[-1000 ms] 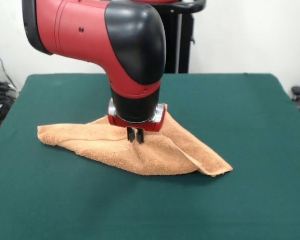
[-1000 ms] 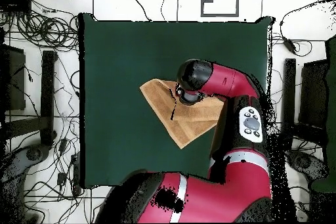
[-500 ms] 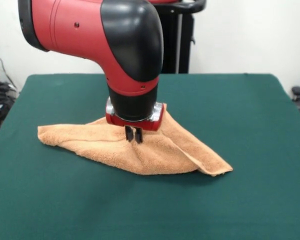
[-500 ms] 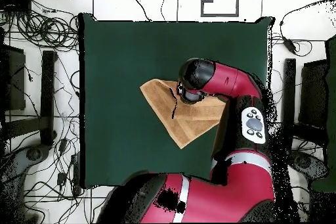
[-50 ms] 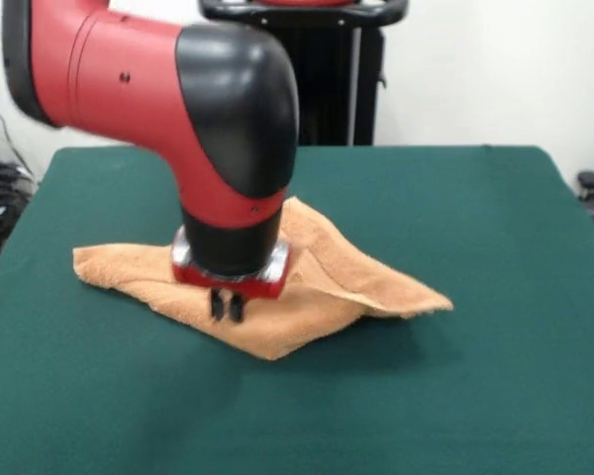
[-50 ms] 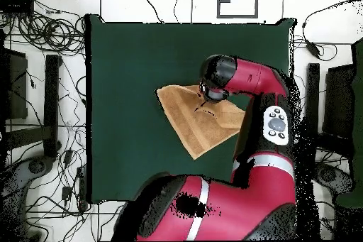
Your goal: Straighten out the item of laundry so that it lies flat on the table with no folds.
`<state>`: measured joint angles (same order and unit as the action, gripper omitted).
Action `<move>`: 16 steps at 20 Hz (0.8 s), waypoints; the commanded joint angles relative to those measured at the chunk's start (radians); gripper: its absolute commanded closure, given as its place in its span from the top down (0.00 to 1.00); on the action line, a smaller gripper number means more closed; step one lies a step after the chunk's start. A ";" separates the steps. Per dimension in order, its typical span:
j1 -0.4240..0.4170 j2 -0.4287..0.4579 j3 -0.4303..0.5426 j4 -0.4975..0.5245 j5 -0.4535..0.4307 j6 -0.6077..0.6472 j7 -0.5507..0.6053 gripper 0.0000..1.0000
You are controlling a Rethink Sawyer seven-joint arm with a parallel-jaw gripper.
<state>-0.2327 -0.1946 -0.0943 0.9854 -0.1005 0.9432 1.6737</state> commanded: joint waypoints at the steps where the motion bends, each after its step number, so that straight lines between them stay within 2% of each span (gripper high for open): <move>1: -0.005 0.291 0.075 -0.472 -0.210 -0.167 -0.198 0.00; 5: -0.013 0.404 0.103 -0.672 -0.243 -0.145 -0.135 0.00; 9: -0.012 0.428 0.137 -0.748 -0.258 -0.076 -0.189 0.00; 13: -0.001 0.406 0.110 -0.724 -0.246 -0.036 -0.178 0.00; 16: 0.001 0.382 0.098 -0.680 -0.230 -0.053 -0.165 0.00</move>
<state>-0.2369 0.1004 -0.0916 0.3337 -0.2858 1.0107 1.6737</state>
